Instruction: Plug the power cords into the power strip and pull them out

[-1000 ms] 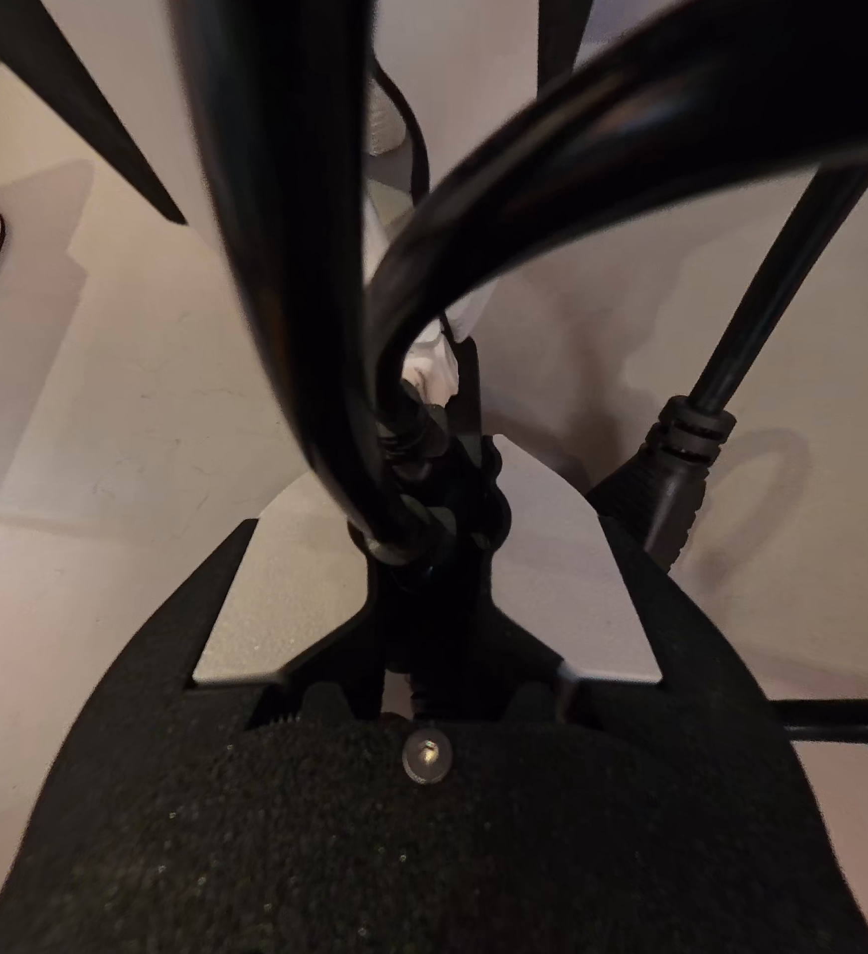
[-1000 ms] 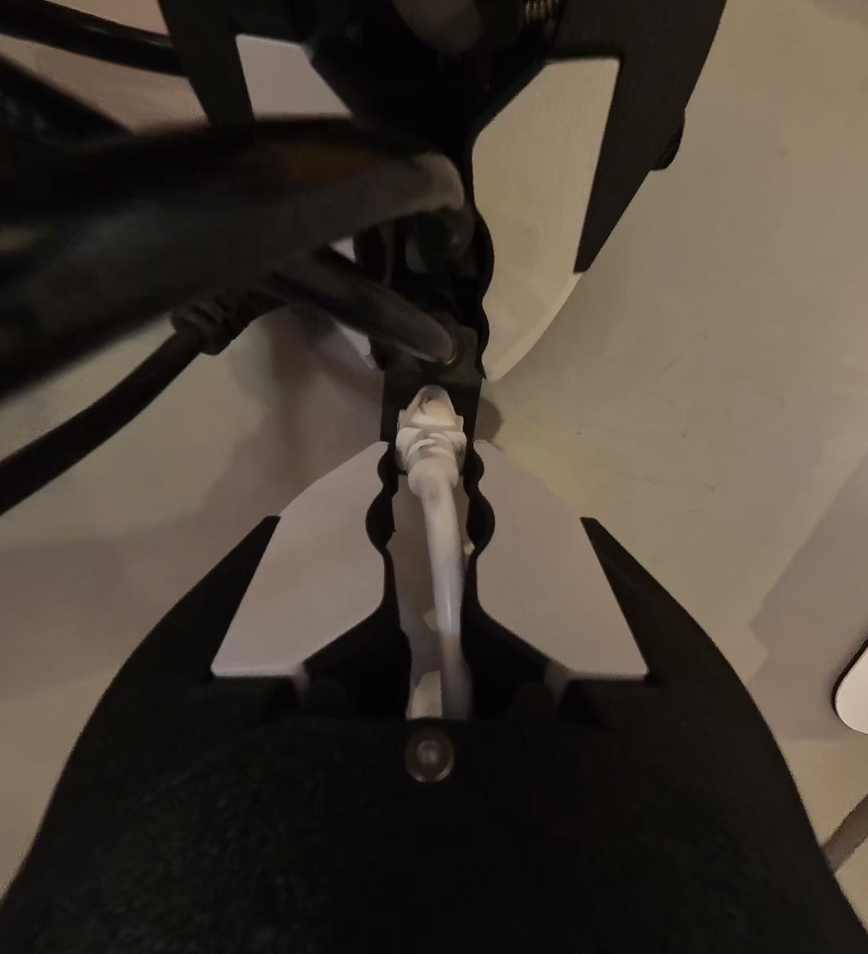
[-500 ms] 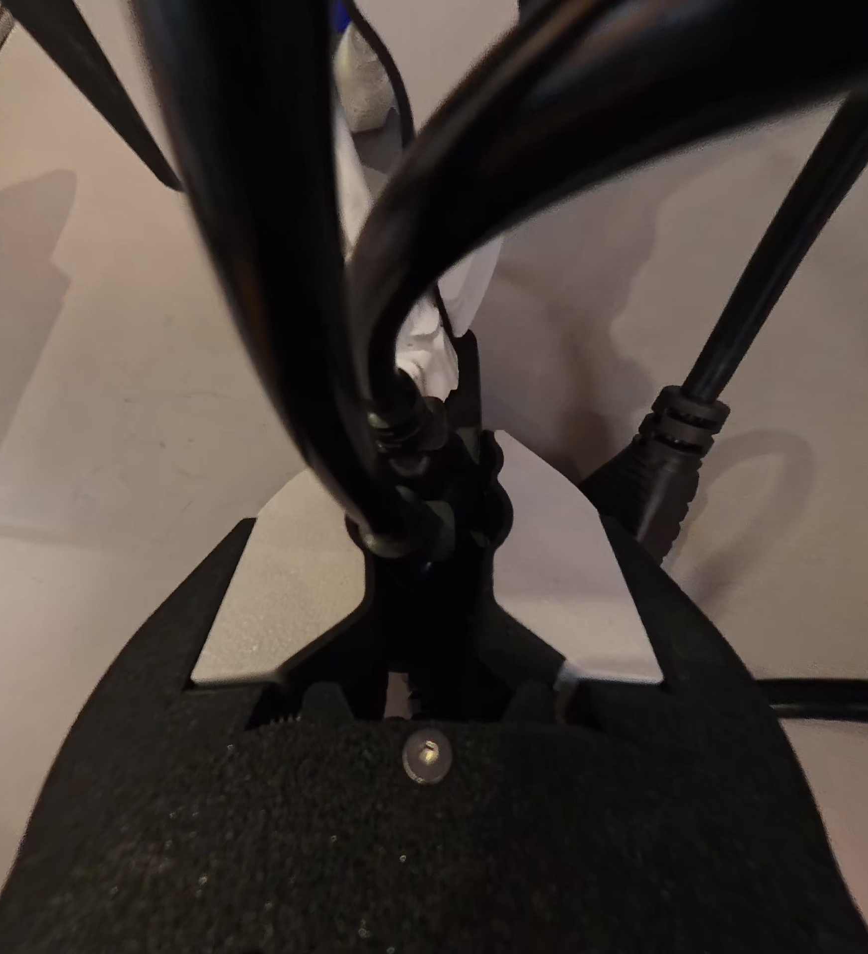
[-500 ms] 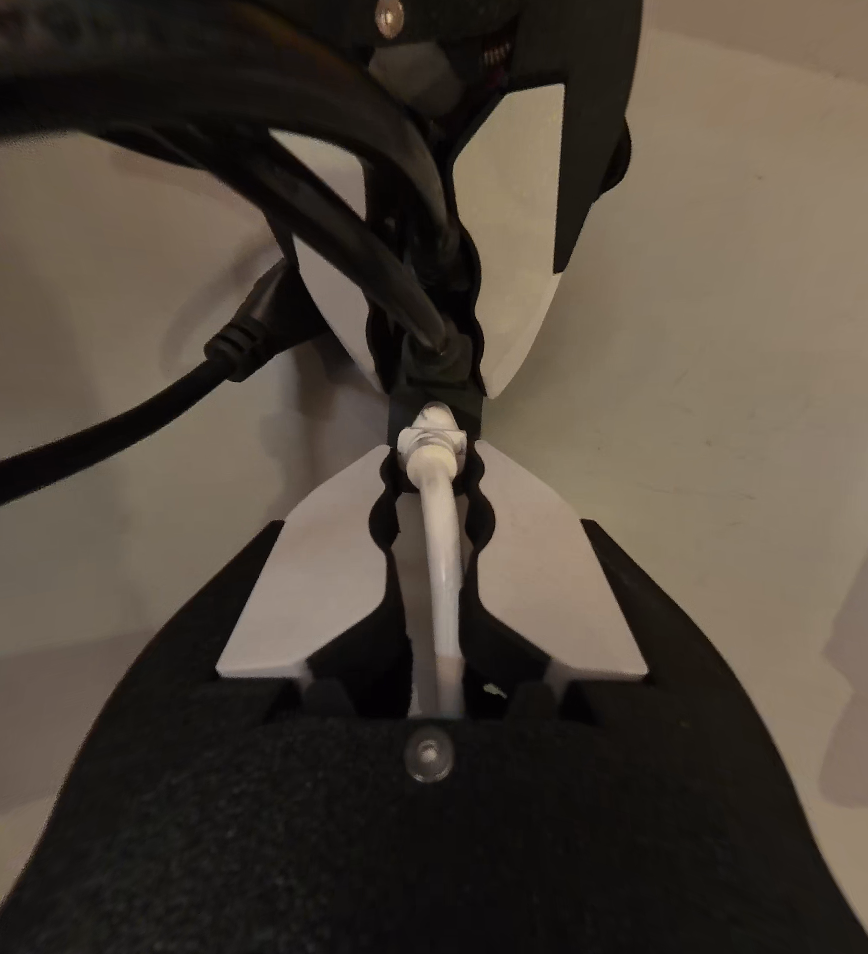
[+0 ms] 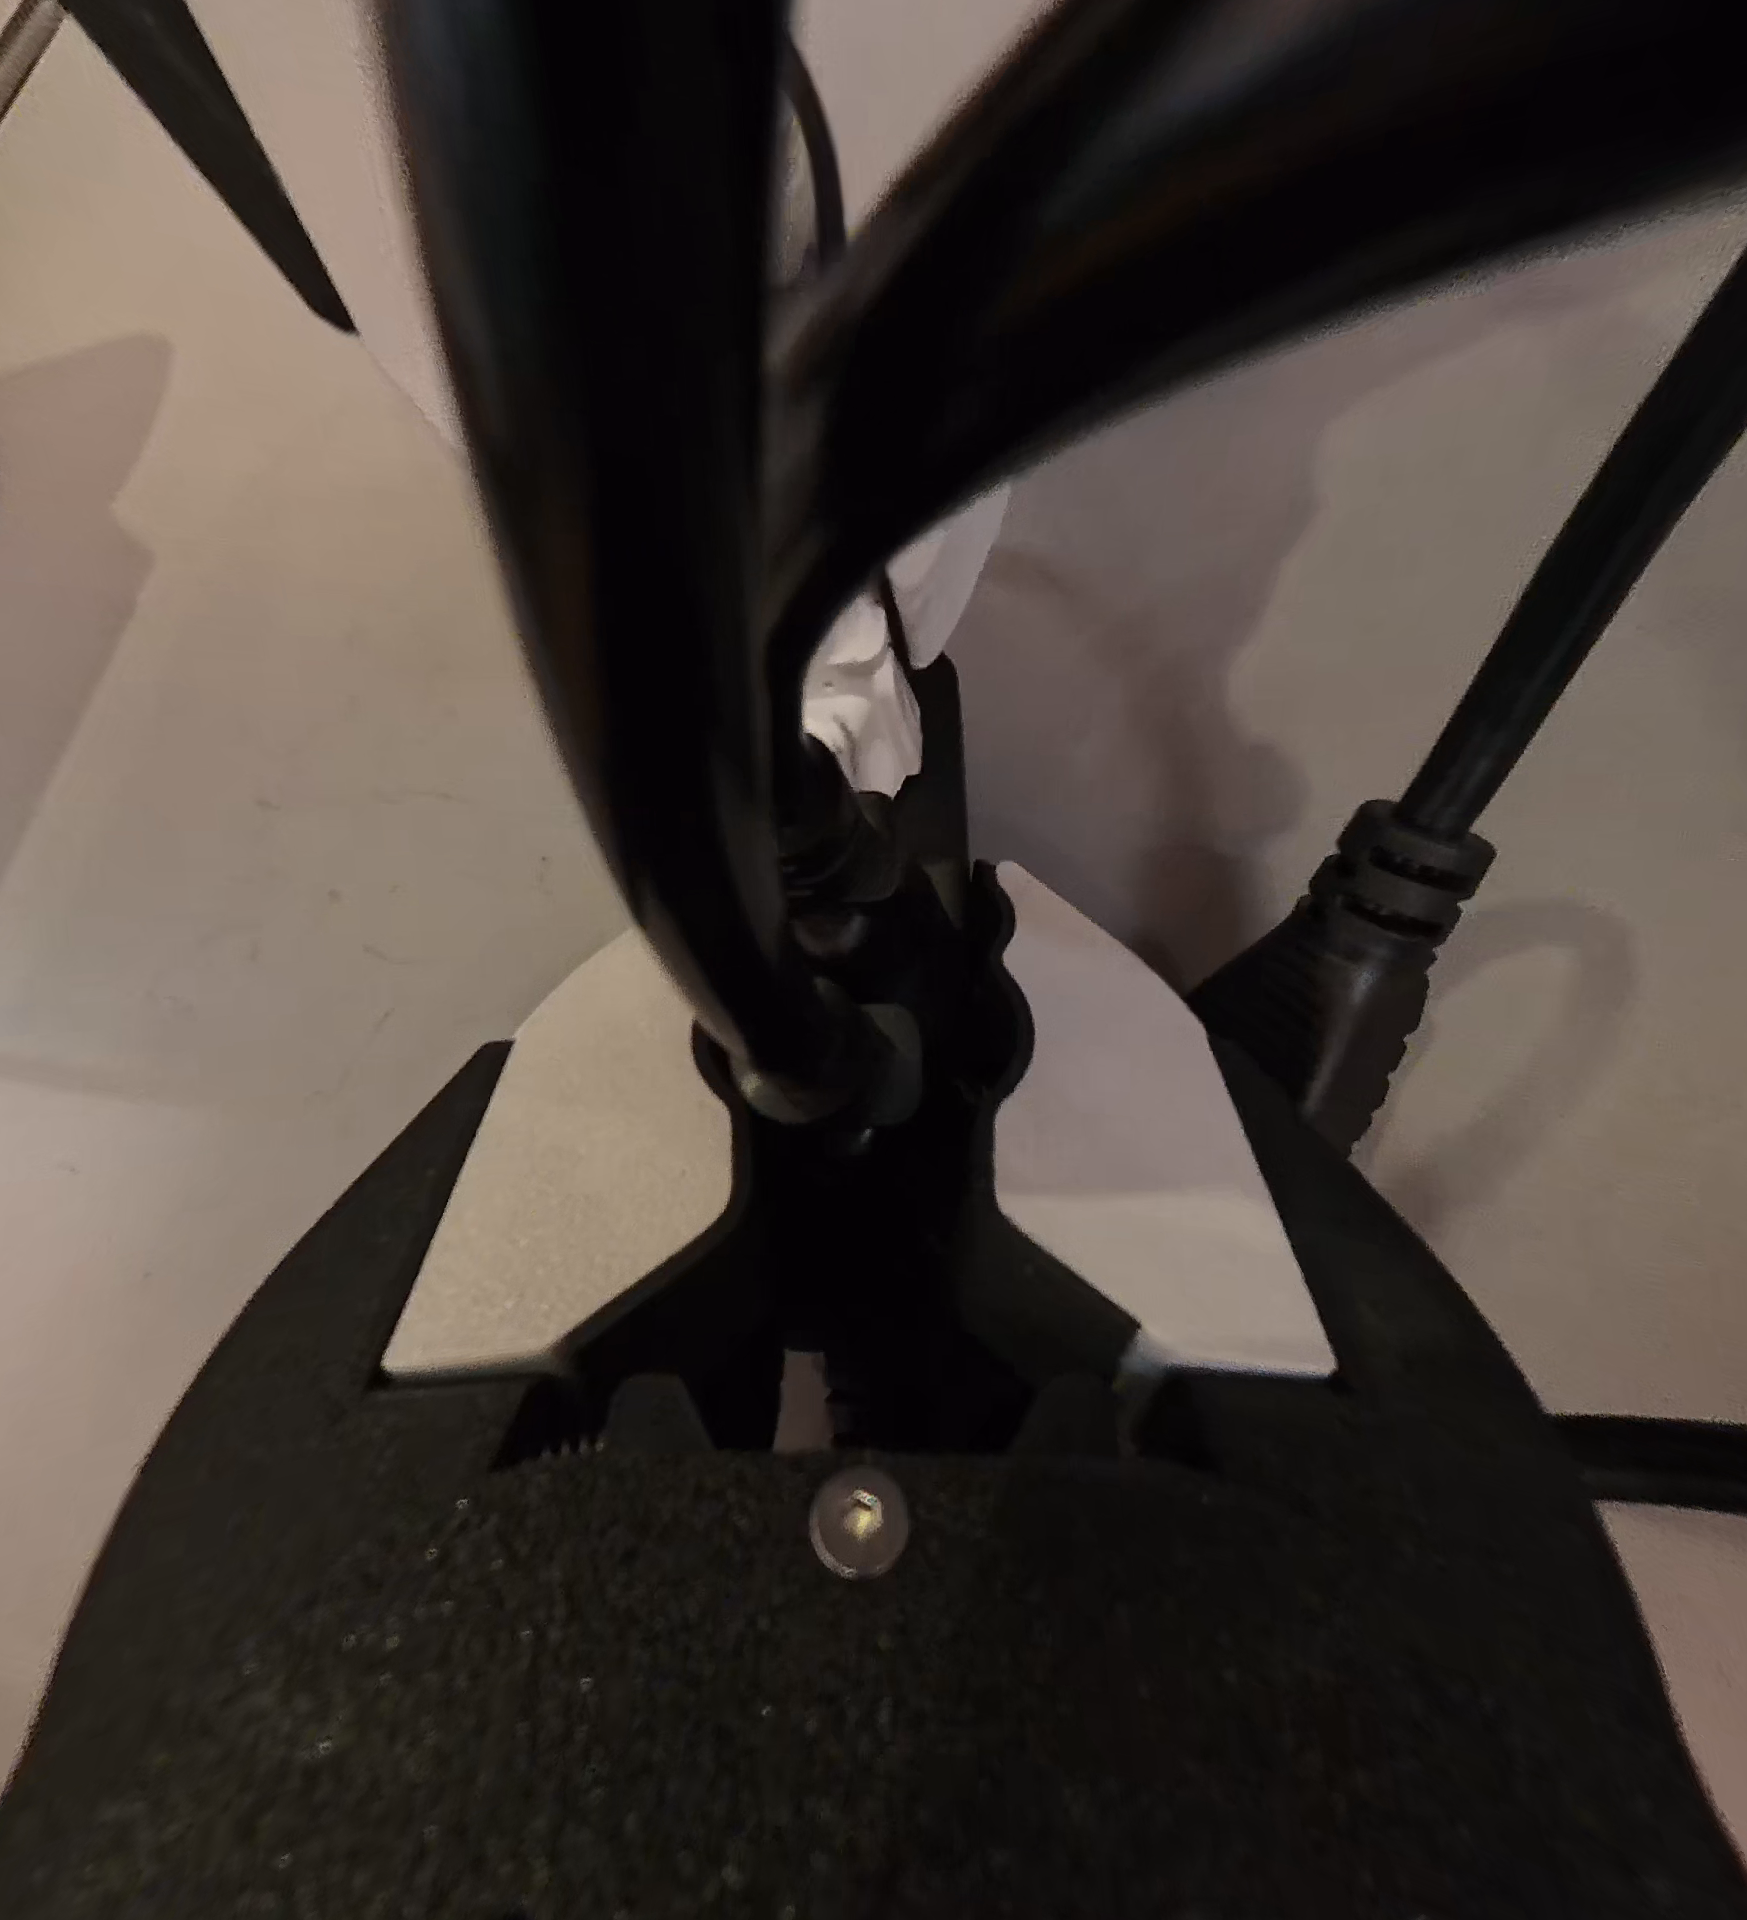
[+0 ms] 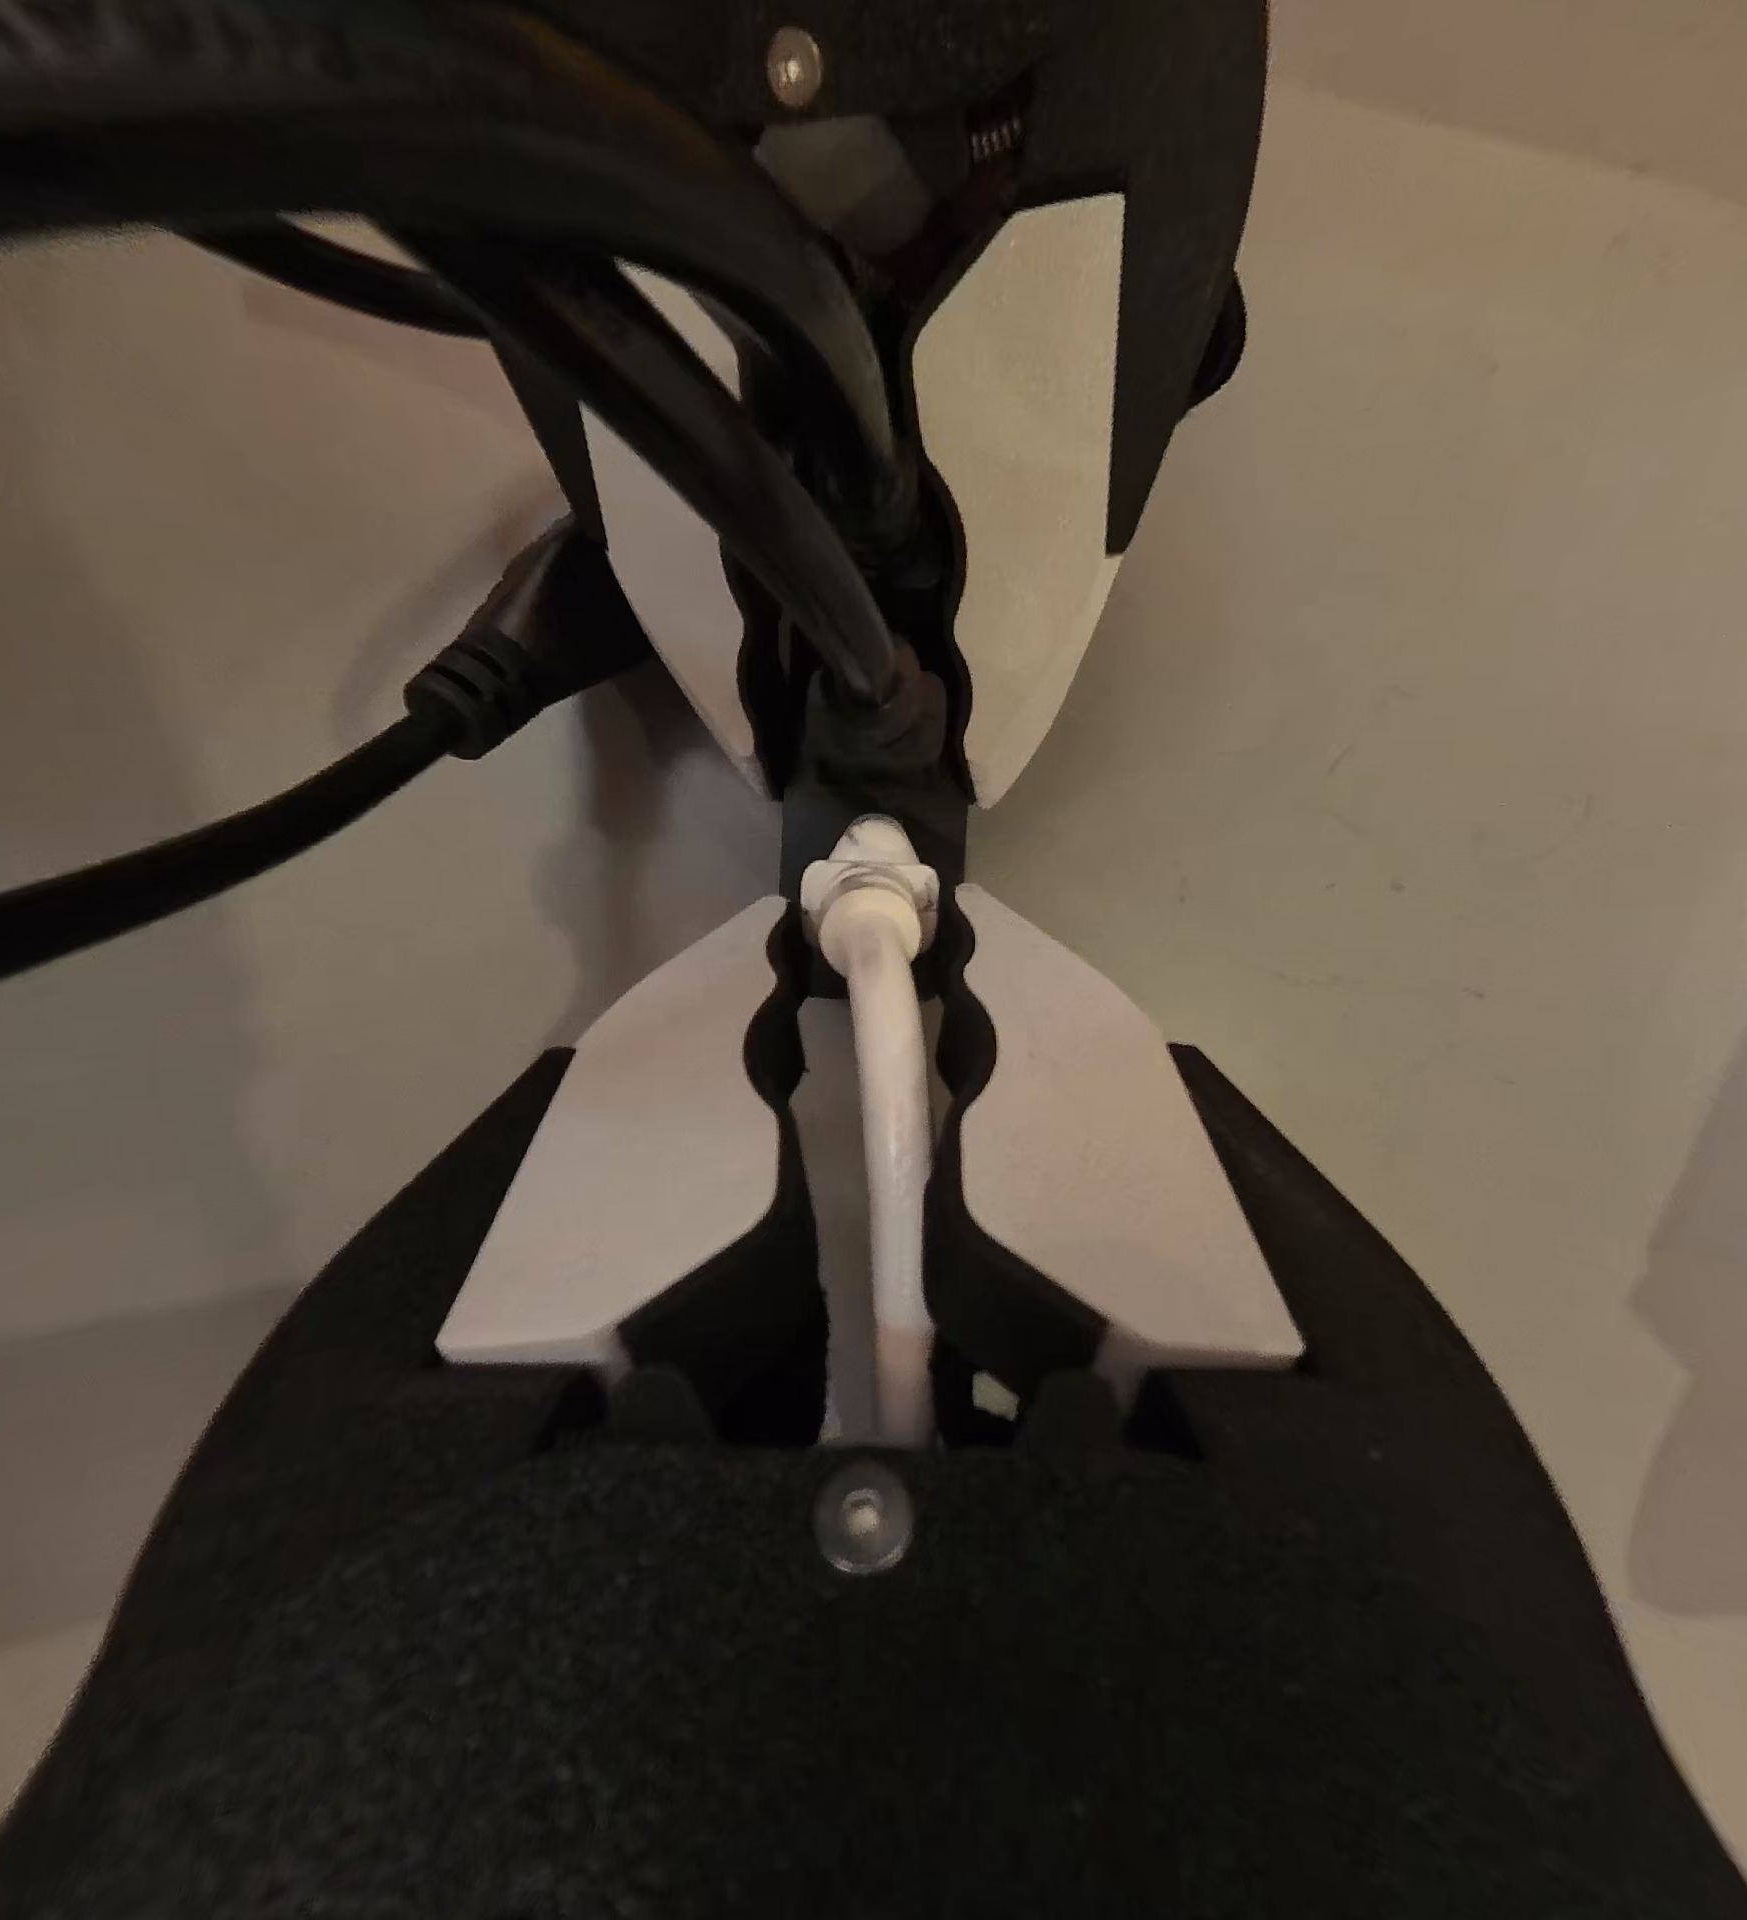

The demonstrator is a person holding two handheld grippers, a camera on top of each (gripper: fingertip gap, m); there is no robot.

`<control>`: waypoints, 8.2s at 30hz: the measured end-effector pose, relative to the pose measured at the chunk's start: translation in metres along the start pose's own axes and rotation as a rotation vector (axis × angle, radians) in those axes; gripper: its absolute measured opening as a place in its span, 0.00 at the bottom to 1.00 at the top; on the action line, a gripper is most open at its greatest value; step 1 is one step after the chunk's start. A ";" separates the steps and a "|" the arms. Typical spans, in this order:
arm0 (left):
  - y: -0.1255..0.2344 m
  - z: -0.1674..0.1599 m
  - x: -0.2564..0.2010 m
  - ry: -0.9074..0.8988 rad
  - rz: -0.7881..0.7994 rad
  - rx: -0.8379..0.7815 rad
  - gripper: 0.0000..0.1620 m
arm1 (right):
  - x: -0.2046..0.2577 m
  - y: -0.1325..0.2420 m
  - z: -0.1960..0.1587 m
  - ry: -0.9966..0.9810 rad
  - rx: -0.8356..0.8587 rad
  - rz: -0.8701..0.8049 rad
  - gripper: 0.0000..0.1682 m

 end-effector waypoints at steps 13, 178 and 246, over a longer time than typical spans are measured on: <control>-0.003 0.000 0.000 -0.016 0.016 0.021 0.26 | 0.000 -0.001 0.002 0.031 0.140 -0.028 0.12; 0.019 0.009 0.016 -0.066 0.135 0.031 0.28 | 0.009 -0.015 -0.036 -0.532 -0.457 -0.478 0.28; 0.121 -0.067 -0.106 0.557 0.484 -0.154 0.23 | 0.115 -0.048 -0.029 -0.759 -0.323 -0.551 0.24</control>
Point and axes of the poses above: each gripper's, where its closed fingertips meet, y back along the fingers, z out of its top, x = y × z across the jaws, the point moved 2 cm from there along y, back along the fingers, and after that the axes turned 1 degree about x, right-handed, at the moved point
